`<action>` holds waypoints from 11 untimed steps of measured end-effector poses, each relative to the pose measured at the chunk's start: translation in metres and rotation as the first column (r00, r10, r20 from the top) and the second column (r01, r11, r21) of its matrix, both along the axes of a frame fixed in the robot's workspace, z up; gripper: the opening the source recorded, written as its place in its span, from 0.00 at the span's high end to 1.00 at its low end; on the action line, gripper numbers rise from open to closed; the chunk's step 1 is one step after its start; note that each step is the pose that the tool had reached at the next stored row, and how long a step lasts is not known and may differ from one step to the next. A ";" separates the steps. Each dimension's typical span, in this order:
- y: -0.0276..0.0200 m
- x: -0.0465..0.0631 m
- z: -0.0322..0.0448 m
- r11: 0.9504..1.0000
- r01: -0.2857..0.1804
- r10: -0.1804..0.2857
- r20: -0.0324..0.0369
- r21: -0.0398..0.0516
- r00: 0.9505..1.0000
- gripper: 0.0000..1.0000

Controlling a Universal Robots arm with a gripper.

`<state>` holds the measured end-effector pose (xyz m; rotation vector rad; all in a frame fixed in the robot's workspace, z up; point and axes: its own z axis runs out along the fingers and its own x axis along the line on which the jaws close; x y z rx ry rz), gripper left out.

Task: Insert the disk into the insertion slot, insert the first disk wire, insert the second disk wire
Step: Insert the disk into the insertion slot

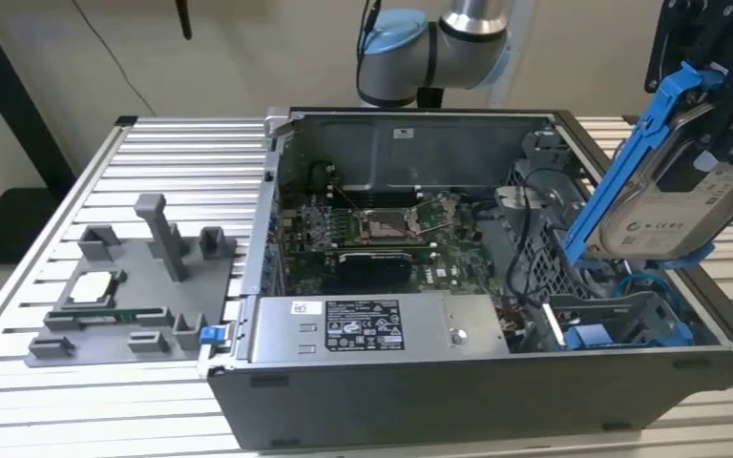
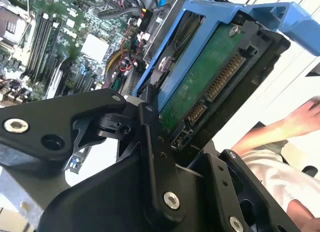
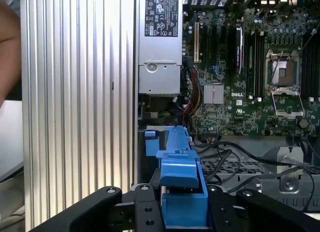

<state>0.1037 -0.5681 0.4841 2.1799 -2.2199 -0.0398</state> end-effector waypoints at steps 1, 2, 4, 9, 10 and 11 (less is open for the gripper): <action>0.0000 0.000 -0.0002 1.000 0.000 0.000 0.000 0.000 1.000 1.00; 0.0000 0.000 -0.0004 1.000 0.000 0.000 0.000 0.000 1.000 1.00; -0.0002 0.000 -0.0008 1.000 0.000 0.000 0.000 0.000 1.000 1.00; -0.0003 0.000 -0.0031 1.000 0.000 0.000 0.000 -0.001 1.000 1.00; -0.0004 0.000 -0.0040 1.000 0.000 0.000 0.000 -0.001 1.000 1.00; -0.0004 0.001 -0.0049 1.000 0.000 0.000 0.000 -0.001 1.000 1.00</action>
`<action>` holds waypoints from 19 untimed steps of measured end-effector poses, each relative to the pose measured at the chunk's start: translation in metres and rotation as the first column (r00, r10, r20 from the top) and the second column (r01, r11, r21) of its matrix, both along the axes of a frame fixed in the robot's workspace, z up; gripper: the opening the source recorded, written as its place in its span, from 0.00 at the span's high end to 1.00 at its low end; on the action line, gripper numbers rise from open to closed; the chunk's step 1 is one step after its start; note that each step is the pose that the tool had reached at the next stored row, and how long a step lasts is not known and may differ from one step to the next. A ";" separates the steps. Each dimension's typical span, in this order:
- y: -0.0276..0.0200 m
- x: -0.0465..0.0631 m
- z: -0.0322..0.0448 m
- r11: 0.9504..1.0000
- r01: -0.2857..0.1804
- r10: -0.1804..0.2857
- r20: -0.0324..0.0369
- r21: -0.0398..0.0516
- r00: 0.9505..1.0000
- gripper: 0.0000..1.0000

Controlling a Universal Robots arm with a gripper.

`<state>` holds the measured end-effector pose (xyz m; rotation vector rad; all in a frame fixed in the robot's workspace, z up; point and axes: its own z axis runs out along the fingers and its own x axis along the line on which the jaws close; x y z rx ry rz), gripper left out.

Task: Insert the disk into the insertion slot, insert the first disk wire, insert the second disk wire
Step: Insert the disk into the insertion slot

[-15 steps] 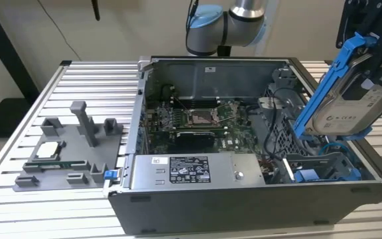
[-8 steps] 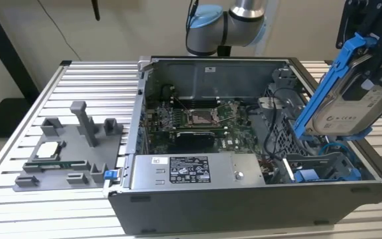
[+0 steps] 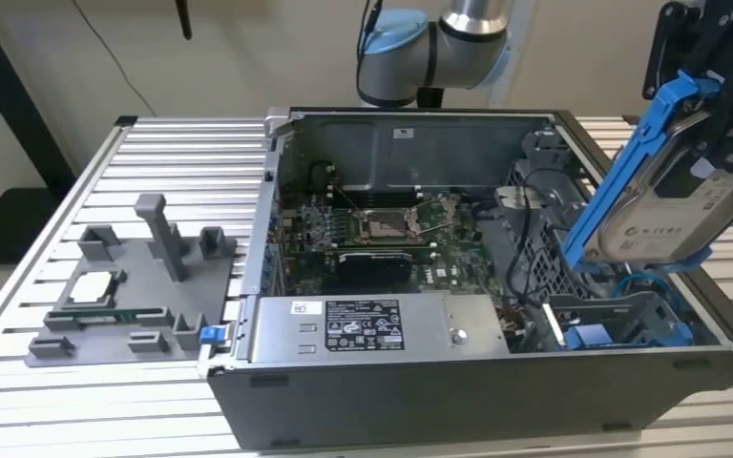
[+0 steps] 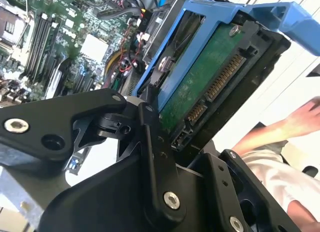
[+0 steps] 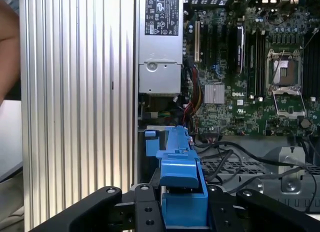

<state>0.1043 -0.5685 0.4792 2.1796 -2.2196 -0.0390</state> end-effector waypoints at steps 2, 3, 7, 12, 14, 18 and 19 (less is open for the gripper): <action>-0.0002 0.000 -0.0020 1.000 0.000 0.000 0.000 0.000 1.000 1.00; -0.0003 0.000 -0.0031 1.000 0.000 0.000 0.000 0.000 1.000 1.00; -0.0009 0.001 -0.0070 1.000 0.000 0.000 0.000 0.000 1.000 1.00; -0.0019 0.003 -0.0113 1.000 0.000 0.000 0.000 0.000 1.000 1.00; -0.0022 0.004 -0.0129 1.000 0.000 0.000 0.000 0.000 1.000 1.00; -0.0025 0.005 -0.0161 1.000 0.000 0.000 0.000 0.000 1.000 1.00; -0.0025 0.005 -0.0171 1.000 0.000 0.000 0.000 0.000 1.000 1.00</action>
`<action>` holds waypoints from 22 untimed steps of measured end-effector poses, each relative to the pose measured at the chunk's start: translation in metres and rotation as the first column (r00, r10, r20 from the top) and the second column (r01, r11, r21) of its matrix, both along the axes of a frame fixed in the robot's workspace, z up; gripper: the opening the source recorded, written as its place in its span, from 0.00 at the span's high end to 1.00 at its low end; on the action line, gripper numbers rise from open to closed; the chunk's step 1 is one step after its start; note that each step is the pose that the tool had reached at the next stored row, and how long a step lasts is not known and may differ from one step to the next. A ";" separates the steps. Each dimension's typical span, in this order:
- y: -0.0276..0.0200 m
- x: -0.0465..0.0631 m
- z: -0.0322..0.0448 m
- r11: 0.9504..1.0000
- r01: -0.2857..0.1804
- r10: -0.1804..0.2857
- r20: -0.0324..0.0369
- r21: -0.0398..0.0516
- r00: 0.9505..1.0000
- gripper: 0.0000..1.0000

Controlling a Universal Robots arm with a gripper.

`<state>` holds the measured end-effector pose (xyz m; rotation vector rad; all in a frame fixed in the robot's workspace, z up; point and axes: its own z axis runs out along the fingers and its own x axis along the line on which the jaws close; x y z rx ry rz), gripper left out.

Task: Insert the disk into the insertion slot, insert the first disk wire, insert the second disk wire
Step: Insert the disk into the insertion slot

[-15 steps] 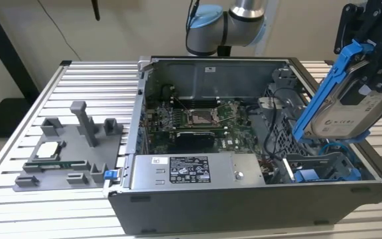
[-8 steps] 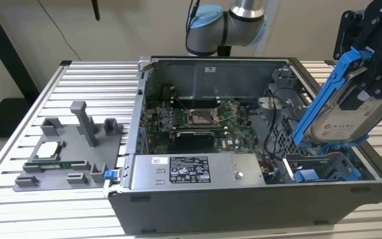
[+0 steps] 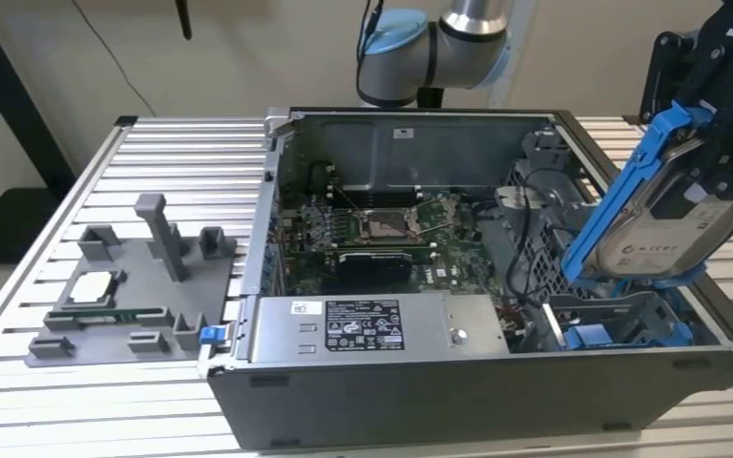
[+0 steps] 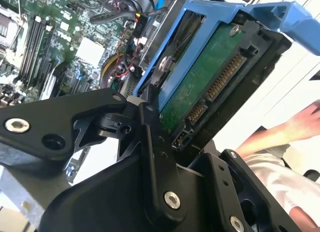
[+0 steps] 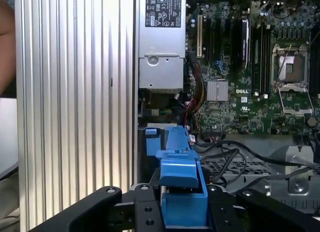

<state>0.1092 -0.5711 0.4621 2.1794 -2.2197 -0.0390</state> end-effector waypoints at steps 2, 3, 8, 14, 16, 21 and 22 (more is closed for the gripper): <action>-0.0001 0.001 -0.0021 1.000 0.000 0.000 0.000 0.000 1.000 1.00; -0.0001 0.001 -0.0029 1.000 0.000 0.000 0.000 0.000 1.000 1.00; -0.0002 0.002 -0.0070 1.000 0.000 0.000 0.000 0.000 1.000 1.00; -0.0002 0.003 -0.0103 1.000 0.000 0.000 0.000 0.000 1.000 1.00; -0.0002 0.003 -0.0112 1.000 0.000 0.000 0.000 0.000 1.000 1.00; -0.0002 0.004 -0.0147 1.000 0.000 0.000 0.000 0.000 1.000 1.00; -0.0002 0.004 -0.0155 1.000 0.000 0.000 0.000 0.000 1.000 1.00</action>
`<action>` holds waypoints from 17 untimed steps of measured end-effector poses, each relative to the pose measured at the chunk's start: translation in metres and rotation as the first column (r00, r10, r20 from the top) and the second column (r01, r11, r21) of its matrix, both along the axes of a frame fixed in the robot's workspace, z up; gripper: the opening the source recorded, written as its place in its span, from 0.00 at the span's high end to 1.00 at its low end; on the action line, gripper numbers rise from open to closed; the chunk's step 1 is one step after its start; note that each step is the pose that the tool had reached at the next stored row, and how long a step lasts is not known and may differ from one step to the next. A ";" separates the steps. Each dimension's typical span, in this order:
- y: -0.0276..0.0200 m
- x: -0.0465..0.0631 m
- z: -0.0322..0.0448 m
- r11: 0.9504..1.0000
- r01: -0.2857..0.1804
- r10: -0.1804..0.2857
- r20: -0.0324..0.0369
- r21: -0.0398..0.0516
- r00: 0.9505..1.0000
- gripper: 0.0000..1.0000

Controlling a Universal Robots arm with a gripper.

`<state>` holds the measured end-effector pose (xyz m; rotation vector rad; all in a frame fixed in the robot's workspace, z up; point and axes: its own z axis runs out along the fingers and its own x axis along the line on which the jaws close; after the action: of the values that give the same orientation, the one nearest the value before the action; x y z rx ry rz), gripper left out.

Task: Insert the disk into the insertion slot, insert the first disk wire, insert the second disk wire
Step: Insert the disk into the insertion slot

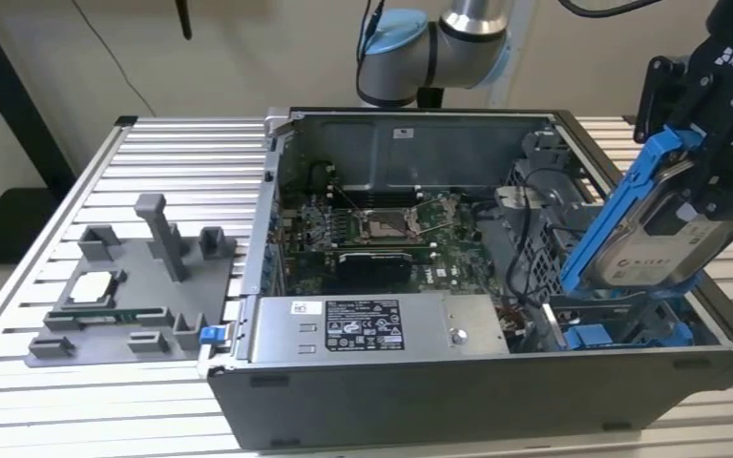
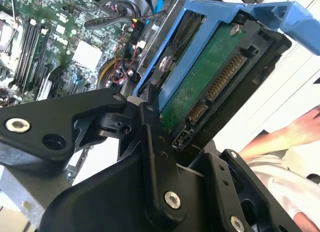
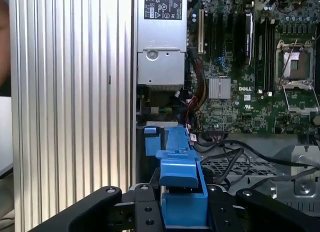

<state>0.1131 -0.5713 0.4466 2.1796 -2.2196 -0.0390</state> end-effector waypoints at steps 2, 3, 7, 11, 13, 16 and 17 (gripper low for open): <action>0.0000 0.000 -0.0015 1.000 0.000 0.000 0.000 0.000 1.000 1.00; 0.0000 0.000 -0.0023 1.000 0.000 0.000 0.001 0.000 1.000 1.00; 0.0000 0.000 -0.0053 1.000 0.000 0.000 0.001 0.000 1.000 1.00; 0.0000 0.001 -0.0092 1.000 0.000 0.000 0.001 0.000 1.000 1.00; 0.0000 0.001 -0.0110 1.000 0.000 0.000 0.001 0.000 1.000 1.00; 0.0000 0.002 -0.0133 1.000 0.000 0.000 0.001 0.000 1.000 1.00; 0.0000 0.002 -0.0140 1.000 0.000 0.000 0.001 0.000 1.000 1.00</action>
<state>0.1149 -0.5713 0.4325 2.1803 -2.2203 -0.0375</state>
